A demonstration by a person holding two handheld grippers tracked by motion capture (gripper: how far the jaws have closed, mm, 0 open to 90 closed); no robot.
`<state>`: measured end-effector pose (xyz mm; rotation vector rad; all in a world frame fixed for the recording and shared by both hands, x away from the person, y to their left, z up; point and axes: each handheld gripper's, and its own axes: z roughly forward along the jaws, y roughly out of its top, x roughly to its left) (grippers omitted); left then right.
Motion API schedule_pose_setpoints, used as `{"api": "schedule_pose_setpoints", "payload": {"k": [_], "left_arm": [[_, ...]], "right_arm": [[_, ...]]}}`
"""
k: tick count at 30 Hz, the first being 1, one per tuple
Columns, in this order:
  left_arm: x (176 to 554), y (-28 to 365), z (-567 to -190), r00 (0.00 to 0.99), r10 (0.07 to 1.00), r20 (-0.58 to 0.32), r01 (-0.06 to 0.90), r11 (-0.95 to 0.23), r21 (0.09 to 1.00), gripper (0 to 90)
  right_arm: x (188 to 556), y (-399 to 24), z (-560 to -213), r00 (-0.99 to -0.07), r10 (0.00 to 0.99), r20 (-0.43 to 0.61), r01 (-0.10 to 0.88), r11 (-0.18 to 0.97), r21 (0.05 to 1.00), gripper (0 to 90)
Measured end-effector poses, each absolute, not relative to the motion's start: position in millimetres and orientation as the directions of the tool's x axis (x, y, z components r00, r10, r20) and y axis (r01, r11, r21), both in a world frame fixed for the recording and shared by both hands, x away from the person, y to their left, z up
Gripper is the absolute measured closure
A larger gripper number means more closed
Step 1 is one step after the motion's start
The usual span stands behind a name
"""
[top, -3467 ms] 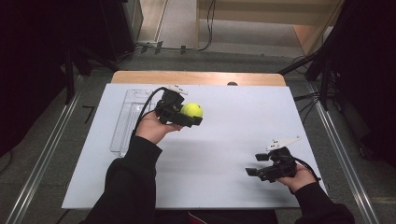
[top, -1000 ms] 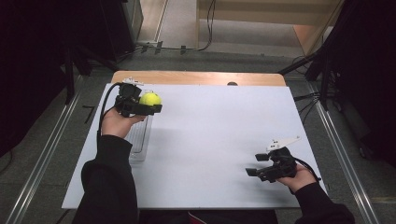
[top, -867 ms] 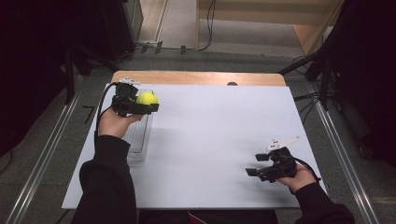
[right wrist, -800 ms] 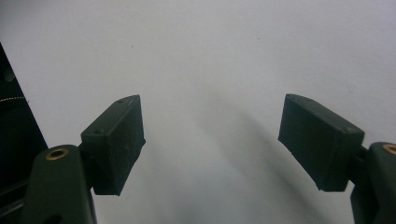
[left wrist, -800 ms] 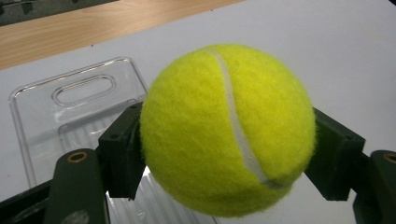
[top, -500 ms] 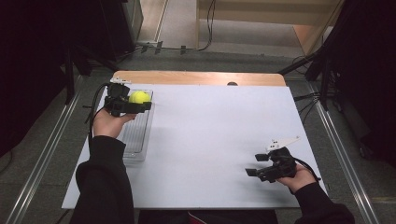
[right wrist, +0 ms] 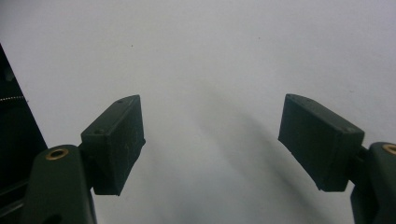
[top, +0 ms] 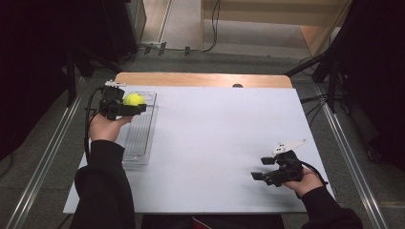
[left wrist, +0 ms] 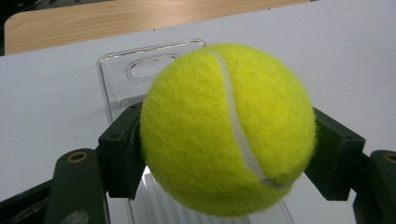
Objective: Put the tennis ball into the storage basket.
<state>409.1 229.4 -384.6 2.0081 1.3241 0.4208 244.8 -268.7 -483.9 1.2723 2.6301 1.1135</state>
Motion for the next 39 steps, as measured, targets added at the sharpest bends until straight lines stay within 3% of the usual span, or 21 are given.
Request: {"api": "schedule_pose_setpoints", "payload": {"k": [39], "left_arm": [[420, 229, -420, 0.392, 0.915, -0.1, 0.733, -0.245, 0.635, 26.3]], "right_arm": [[245, -268, -484, -0.672, 0.687, 0.277, 0.678, 0.419, 0.604, 20.4]]}}
